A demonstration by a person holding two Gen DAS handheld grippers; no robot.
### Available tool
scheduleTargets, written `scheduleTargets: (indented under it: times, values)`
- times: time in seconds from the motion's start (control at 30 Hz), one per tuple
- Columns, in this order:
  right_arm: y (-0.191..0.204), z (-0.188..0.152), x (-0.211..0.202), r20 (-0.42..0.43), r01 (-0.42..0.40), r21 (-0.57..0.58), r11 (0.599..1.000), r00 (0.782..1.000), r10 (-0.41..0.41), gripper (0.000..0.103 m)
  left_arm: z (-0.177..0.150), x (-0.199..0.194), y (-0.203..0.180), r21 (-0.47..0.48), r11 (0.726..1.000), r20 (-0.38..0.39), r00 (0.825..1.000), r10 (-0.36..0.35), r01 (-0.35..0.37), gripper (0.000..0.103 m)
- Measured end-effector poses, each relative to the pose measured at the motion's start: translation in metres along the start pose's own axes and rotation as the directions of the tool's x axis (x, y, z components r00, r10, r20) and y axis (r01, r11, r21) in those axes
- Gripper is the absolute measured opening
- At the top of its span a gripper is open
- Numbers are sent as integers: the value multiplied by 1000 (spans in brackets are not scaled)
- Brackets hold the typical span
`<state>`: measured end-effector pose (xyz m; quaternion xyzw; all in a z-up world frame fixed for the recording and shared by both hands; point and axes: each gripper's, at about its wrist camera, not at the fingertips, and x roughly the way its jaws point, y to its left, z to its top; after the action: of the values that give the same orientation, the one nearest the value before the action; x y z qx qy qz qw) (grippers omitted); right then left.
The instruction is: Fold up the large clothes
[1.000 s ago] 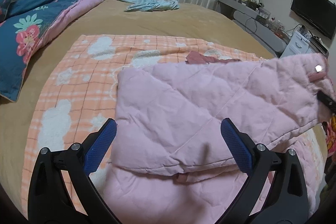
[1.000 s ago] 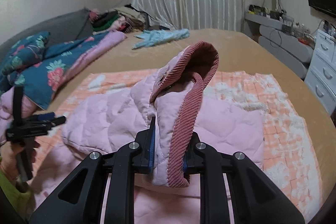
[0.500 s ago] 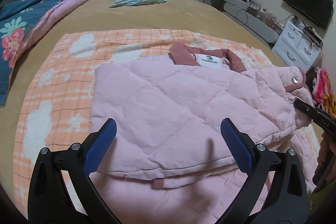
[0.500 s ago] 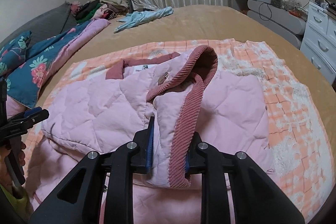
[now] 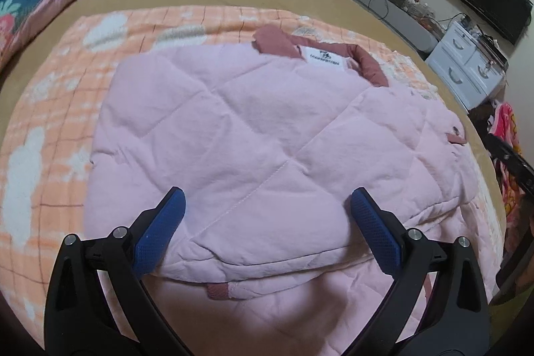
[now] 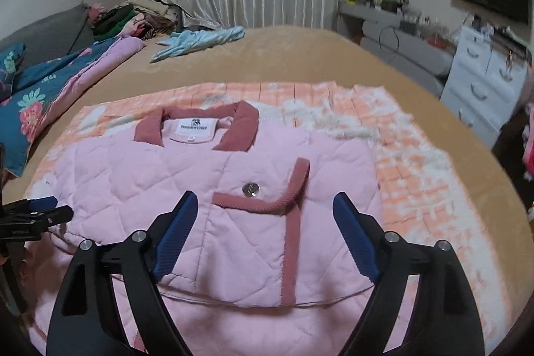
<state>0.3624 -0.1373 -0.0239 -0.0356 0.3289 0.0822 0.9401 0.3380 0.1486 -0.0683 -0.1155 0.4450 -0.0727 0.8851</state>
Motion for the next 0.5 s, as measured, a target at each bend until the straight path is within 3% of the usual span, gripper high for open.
scheduleTargets:
  times: [0.13, 0.3, 0.37, 0.5]
  values:
    - [27, 1, 0, -10, -60, -85, 995, 998, 59, 88, -4, 5, 0, 4, 1000, -9, 1000, 10, -10, 93]
    - [75, -5, 22, -127, -163, -199, 966, 982, 140, 91, -9, 13, 5, 2, 1000, -9, 1000, 7, -7, 94]
    - [89, -7, 28, -132, -166, -231, 959, 982, 138, 91, -10, 14, 7, -4, 1000, -10, 1000, 3, -3, 94]
    - [92, -13, 59, -243, -178, -183, 967, 961, 132, 91, -10, 14, 7, -6, 1000, -10, 1000, 4, -4, 94]
